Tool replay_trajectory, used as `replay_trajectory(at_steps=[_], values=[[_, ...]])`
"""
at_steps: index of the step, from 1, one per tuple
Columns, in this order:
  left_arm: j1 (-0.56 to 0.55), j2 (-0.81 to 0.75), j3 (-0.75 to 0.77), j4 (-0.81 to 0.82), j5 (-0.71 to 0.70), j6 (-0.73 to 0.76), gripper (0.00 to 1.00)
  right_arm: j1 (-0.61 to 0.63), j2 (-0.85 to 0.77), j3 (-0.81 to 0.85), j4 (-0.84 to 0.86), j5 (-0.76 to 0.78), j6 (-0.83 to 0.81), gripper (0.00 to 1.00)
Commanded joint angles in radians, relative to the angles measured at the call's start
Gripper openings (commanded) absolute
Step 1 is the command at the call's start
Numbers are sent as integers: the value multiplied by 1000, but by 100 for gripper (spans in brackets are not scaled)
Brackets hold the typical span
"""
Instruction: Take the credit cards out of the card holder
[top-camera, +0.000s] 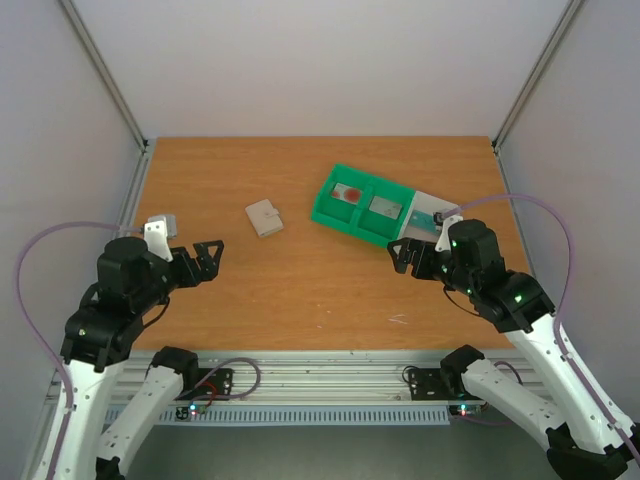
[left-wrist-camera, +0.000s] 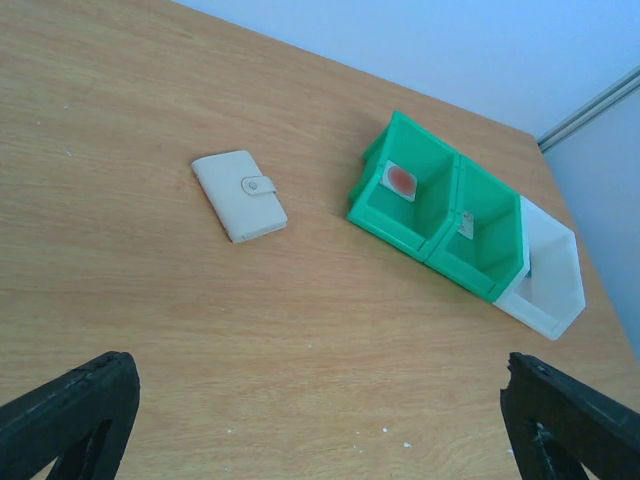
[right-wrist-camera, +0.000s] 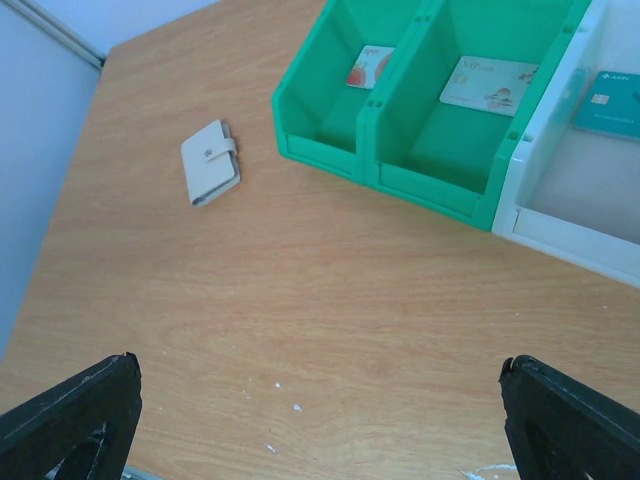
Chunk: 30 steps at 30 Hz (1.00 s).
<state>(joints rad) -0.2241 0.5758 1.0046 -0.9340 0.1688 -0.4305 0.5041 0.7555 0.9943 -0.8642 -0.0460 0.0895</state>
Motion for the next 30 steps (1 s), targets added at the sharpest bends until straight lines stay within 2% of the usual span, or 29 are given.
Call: replay_trajectory(at_steps=[1,6,12,14,18,26,30], values=[[-3,11,-20,63,-8,-23,99,5,-18,6,17,-3,1,98],[-2,57,-61,107,-29,-40,99,5,-6,16,14,-25,-15,98],[-2,210,-138,242,-99,-117,95,5,6,20,32,-55,-21,99],[-1,269,-168,311,-156,-154,92,5,9,22,37,-67,-23,98],[5,412,-225,498,-184,-225,82,5,12,44,31,-107,-42,98],[36,803,-208,854,-69,-323,65,5,1,53,-13,-136,-61,98],[42,1028,-121,918,-19,-353,53,5,3,59,-29,-149,-63,98]])
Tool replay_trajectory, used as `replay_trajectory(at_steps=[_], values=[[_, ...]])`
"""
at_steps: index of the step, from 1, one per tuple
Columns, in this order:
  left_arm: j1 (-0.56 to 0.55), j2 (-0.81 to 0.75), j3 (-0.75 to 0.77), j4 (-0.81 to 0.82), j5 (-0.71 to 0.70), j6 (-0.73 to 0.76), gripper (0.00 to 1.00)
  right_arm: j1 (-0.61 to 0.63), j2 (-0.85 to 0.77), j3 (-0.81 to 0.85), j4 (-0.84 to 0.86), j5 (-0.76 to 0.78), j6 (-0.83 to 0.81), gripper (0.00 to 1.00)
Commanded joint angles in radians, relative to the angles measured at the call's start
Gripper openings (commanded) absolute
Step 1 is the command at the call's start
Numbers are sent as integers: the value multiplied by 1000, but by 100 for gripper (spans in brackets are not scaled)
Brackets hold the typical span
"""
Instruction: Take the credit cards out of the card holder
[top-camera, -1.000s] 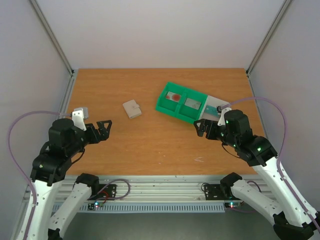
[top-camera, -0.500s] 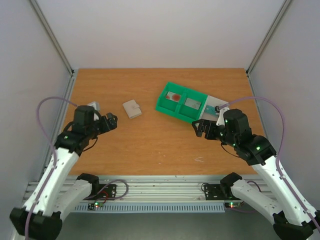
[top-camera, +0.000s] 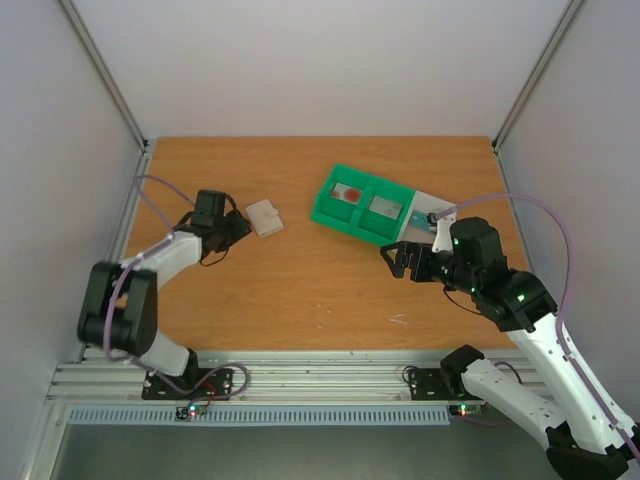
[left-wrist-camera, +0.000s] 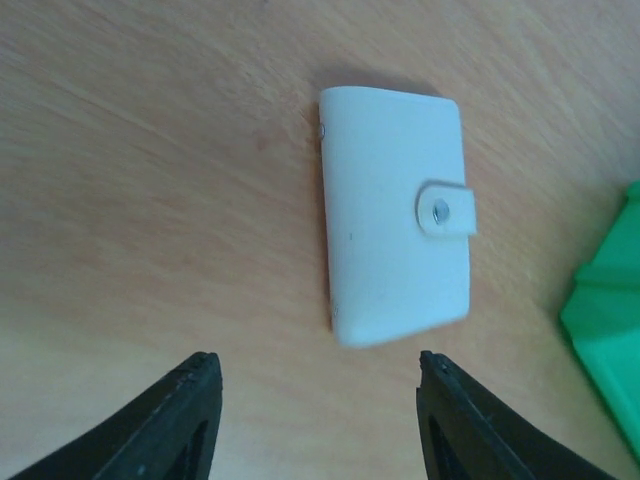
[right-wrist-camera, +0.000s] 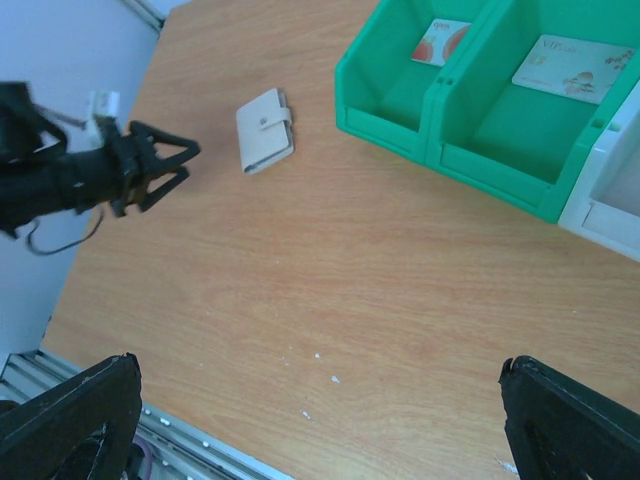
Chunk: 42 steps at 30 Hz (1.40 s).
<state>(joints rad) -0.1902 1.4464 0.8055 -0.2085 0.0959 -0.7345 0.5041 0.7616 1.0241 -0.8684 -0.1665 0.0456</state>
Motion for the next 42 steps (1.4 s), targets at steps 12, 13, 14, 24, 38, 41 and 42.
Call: replay_trajectory(at_steps=[12,13,14,24,38,41,42], values=[[34,380,92,372,121,-85,48,5,-3,27,-32,-37,-30,99],[35,389,91,376,124,-87,47,5,0,27,-32,-38,-29,99],[35,395,90,379,125,-88,47,5,1,27,-33,-38,-29,98],[35,437,117,319,136,-62,30,5,3,21,-44,-23,-29,99],[35,360,92,250,194,-14,0,5,3,10,-98,-7,-4,98],[34,325,63,237,224,-13,0,5,5,3,-111,-8,2,99],[32,310,53,233,235,-13,0,5,4,0,-113,-10,3,99]])
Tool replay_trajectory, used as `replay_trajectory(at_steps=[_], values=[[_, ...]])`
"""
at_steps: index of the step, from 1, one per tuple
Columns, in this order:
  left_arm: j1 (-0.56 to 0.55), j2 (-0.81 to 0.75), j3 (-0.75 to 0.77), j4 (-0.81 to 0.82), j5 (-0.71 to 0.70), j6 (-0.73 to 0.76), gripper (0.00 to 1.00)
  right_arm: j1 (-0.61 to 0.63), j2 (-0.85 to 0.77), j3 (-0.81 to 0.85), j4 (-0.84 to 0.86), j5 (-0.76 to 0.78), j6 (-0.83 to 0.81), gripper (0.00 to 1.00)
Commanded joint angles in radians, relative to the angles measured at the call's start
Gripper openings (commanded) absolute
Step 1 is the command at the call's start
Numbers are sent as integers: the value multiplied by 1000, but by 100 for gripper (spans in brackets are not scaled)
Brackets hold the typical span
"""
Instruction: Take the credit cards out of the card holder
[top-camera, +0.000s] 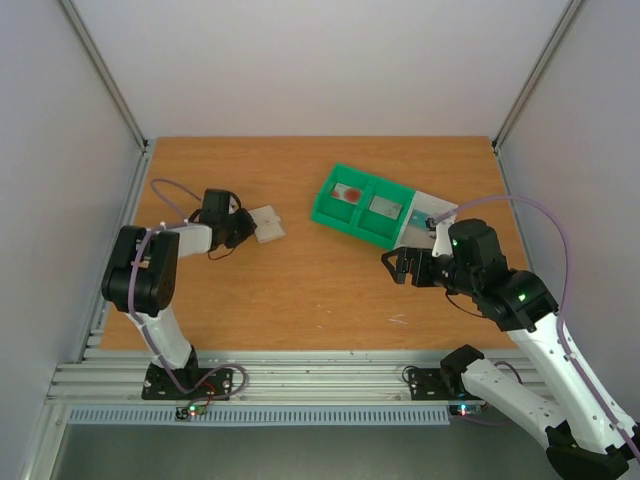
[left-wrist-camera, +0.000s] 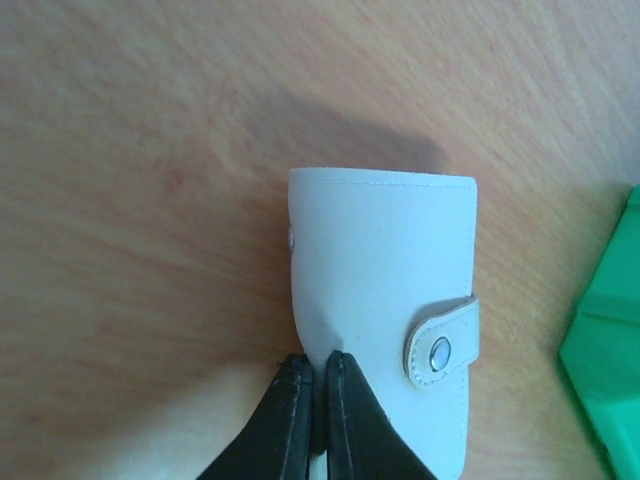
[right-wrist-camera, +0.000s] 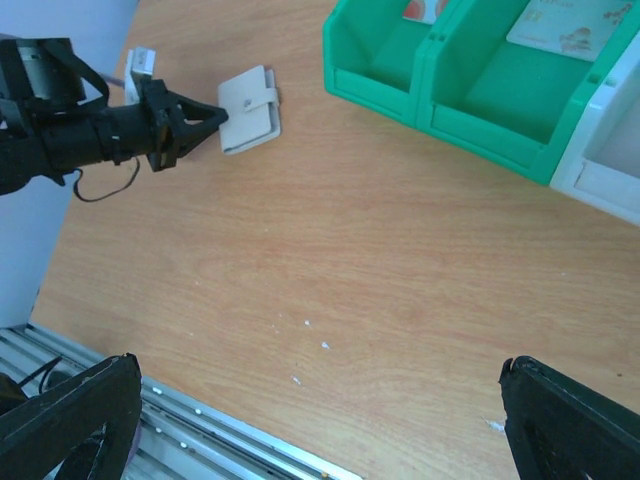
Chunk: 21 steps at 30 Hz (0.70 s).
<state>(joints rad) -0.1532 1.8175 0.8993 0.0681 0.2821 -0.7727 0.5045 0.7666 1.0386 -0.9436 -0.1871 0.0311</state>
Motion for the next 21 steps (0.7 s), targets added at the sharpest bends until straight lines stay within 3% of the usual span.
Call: replay_trajectory(at_steps=[1,13,21], values=[[-6,-74,-53,-48,61,24,1,5,1,-18,-39,6,19,98],[-120,-290,-251,-143,119,21,1,5,57,-83,-23,-88,57,88],[-230,-427,-427,-85,142,-74,1,10,91,-159,51,-182,117,73]])
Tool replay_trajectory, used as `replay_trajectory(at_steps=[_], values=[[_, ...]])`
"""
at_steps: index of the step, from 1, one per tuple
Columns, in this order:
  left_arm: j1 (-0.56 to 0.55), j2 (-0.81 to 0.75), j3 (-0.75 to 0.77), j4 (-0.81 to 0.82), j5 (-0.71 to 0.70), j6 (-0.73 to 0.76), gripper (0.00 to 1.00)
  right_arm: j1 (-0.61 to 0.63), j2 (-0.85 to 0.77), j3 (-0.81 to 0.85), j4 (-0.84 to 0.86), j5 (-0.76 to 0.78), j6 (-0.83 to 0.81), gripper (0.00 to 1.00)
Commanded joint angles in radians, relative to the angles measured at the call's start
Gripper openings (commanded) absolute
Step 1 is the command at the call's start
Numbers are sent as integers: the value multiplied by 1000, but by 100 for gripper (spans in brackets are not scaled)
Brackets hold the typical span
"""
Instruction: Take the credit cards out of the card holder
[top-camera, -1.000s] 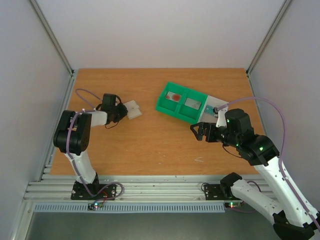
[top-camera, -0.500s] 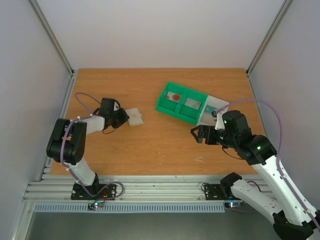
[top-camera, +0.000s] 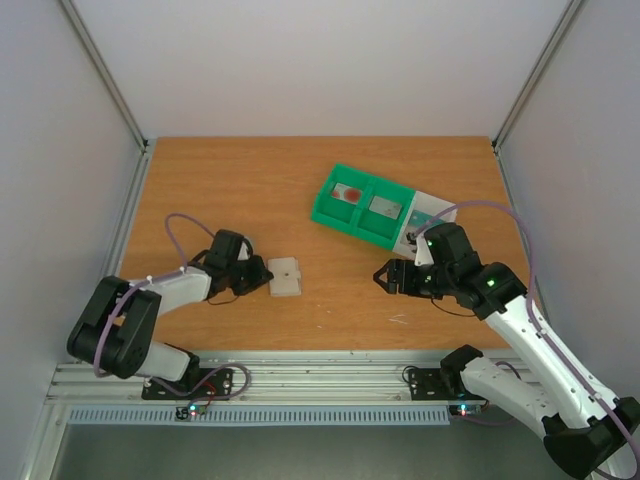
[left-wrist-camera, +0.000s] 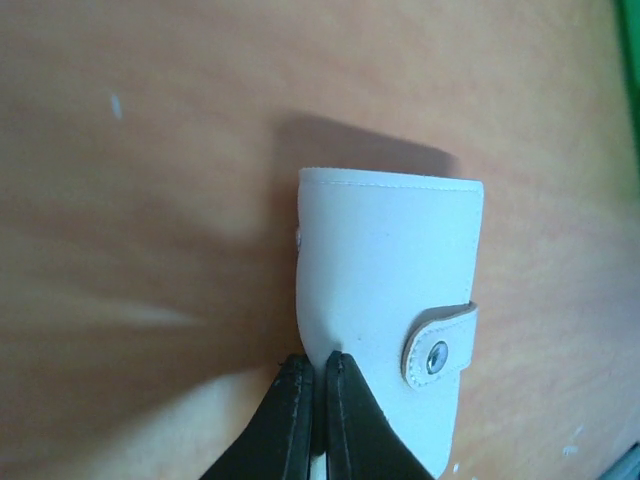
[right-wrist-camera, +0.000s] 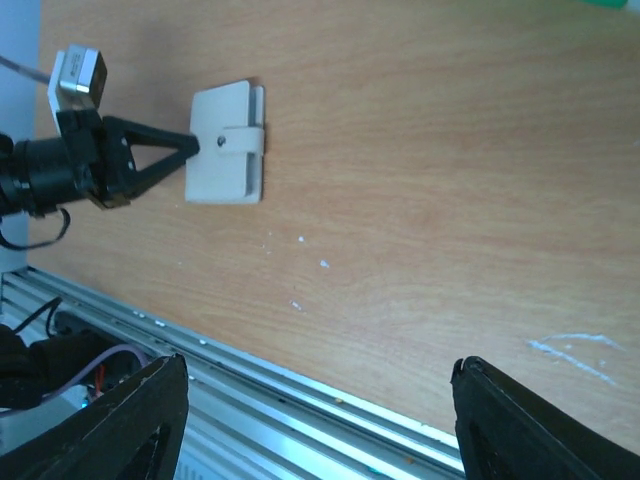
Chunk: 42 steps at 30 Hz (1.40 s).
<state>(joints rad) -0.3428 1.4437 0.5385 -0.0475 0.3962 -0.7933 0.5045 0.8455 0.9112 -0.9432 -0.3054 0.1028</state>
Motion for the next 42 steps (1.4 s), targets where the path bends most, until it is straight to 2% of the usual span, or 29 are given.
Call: replay_trajectory(at_steps=[1,5,11,18,26,36,42], values=[[-55,-65,-84,36,29,-72,1,18,15,-39,57,-61,52,71],[-128,-103,-137,112,16,-147,3,62,41,-61,86,-45,80,64],[-281,-120,-181,255,-7,-291,17,230,146,-66,139,61,124,60],[-339,-118,-208,351,3,-363,26,395,335,-32,234,147,133,57],[-302,-303,-252,211,-87,-328,42,462,576,41,316,257,65,47],[-201,-551,-270,-53,-138,-242,48,465,756,118,363,293,18,42],[-199,-595,-289,-76,-149,-212,50,465,854,179,359,291,13,41]])
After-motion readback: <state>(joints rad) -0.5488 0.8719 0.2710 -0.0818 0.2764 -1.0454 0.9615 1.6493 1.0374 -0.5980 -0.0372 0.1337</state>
